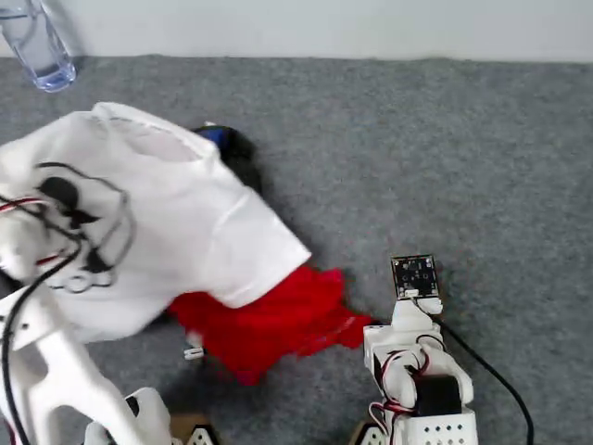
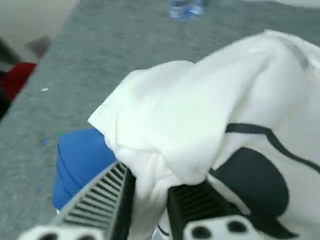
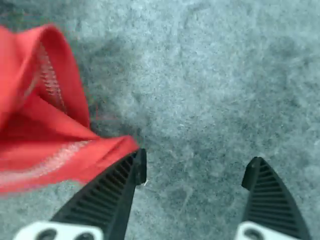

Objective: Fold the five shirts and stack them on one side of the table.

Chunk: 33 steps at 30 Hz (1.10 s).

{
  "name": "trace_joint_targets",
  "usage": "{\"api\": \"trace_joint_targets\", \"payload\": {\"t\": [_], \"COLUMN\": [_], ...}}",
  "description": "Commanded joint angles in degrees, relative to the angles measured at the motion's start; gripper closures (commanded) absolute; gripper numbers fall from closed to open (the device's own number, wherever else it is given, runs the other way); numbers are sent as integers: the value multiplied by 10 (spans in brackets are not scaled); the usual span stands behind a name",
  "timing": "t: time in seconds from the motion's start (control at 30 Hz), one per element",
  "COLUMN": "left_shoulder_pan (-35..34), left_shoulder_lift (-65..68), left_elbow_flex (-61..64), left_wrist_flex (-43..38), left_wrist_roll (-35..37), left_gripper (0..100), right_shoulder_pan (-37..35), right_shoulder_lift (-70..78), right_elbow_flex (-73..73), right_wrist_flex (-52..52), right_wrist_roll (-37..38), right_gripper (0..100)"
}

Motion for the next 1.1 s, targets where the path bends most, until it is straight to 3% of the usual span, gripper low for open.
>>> {"api": "trace_joint_targets", "payload": {"t": [0.0, 0.33, 0.53, 0.7, 0.8, 0.93, 1.07], "left_shoulder_pan": [-81, -211, -218, -195, -185, -189, -201], "left_shoulder_lift": [-28, -27, -27, -27, -27, -33, -33], "left_elbow_flex": [-39, 52, 159, 224, 266, 292, 269], "left_wrist_flex": [-64, -254, -360, -373, -373, -371, -350], "left_wrist_roll": [4, 7, -4, -68, -113, -114, -114], "left_gripper": [991, 991, 991, 987, 909, 686, 663], "right_shoulder_pan": [5, 5, 5, 5, 5, 5, 5], "right_shoulder_lift": [-2, -2, -2, -2, -2, -2, -2], "right_elbow_flex": [10, 10, 10, 10, 10, 10, 10], "right_wrist_flex": [2, 2, 2, 2, 2, 2, 2], "right_wrist_roll": [-3, -3, -3, -3, -3, -3, -3], "right_gripper": [680, 680, 680, 680, 680, 680, 680]}}
